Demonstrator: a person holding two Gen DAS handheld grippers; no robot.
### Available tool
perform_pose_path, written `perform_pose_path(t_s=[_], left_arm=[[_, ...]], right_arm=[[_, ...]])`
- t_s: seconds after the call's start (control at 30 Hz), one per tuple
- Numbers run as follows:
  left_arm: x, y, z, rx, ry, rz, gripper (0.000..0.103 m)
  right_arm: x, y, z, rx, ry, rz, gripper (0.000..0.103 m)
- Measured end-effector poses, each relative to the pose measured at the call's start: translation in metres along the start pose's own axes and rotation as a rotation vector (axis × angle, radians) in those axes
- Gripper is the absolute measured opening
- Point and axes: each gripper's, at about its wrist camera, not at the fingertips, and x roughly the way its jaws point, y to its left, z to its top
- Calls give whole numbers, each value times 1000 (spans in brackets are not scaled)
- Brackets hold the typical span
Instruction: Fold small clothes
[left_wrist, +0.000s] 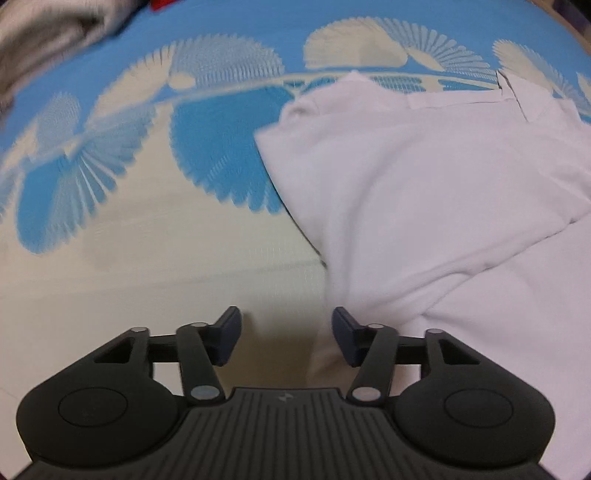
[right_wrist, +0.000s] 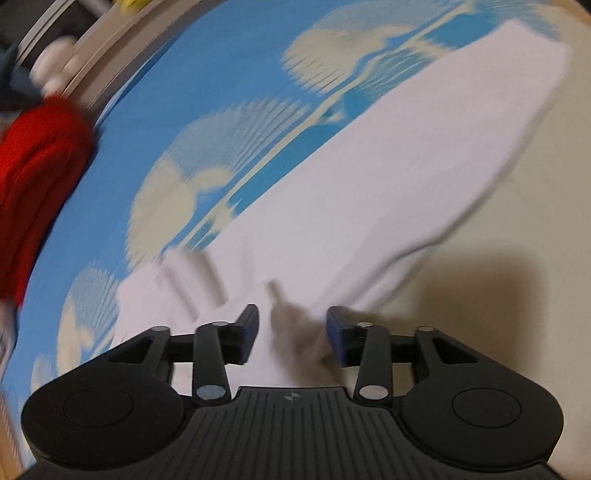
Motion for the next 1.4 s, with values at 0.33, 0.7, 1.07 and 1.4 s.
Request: perform_pose_path(t_s=[0.33, 0.7, 1.07, 1.4], left_arm=[[-30, -4, 25, -80, -115, -83, 59], [-18, -12, 22, -69, -91, -121, 59], [-11, -20, 20, -36, -73, -47, 59], [-78, -67, 49, -128, -261, -15, 60]], right_arm=[[-18, 37, 2, -319, -212, 37, 0], [-33, 21, 10, -277, -303, -31, 34], [-25, -2, 18, -269, -182, -109, 38], [-49, -140, 63, 96, -279, -283, 63]])
